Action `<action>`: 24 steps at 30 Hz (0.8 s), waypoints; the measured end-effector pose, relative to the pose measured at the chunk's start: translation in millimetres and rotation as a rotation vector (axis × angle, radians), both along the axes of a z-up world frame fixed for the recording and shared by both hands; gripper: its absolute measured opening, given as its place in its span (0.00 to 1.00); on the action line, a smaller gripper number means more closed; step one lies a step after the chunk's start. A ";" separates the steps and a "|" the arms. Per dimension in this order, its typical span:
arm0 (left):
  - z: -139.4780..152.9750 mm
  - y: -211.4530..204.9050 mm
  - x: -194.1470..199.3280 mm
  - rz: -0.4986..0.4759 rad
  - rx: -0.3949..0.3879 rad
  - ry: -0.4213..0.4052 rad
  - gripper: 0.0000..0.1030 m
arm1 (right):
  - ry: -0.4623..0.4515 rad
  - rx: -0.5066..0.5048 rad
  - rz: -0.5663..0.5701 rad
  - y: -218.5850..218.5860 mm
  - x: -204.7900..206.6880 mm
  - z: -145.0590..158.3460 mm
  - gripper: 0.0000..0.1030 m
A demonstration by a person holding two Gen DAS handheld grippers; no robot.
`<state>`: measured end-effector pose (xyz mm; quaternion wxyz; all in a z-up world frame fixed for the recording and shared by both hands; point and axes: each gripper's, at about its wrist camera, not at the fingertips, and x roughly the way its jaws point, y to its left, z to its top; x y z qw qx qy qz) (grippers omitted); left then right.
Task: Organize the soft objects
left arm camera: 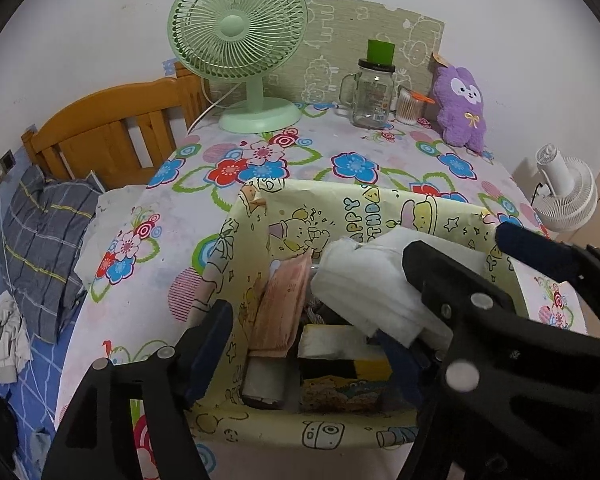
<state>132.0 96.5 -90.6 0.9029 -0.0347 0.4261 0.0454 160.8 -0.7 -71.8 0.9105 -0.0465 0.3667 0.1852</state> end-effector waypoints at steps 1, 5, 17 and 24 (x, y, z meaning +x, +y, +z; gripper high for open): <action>0.9 0.0 -1.0 0.004 0.001 -0.002 0.76 | -0.009 -0.004 -0.001 -0.3 -1.2 1.3 0.74; 5.6 0.9 -6.2 0.023 -0.004 -0.010 0.80 | -0.017 -0.002 -0.003 -4.1 -4.4 5.1 0.78; 30.9 1.0 -31.3 0.076 0.024 -0.086 0.88 | -0.029 0.068 -0.035 -28.3 -24.4 23.3 0.87; 47.9 -15.9 -48.7 0.038 0.038 -0.139 0.90 | -0.055 0.082 -0.062 -44.0 -40.7 35.2 0.87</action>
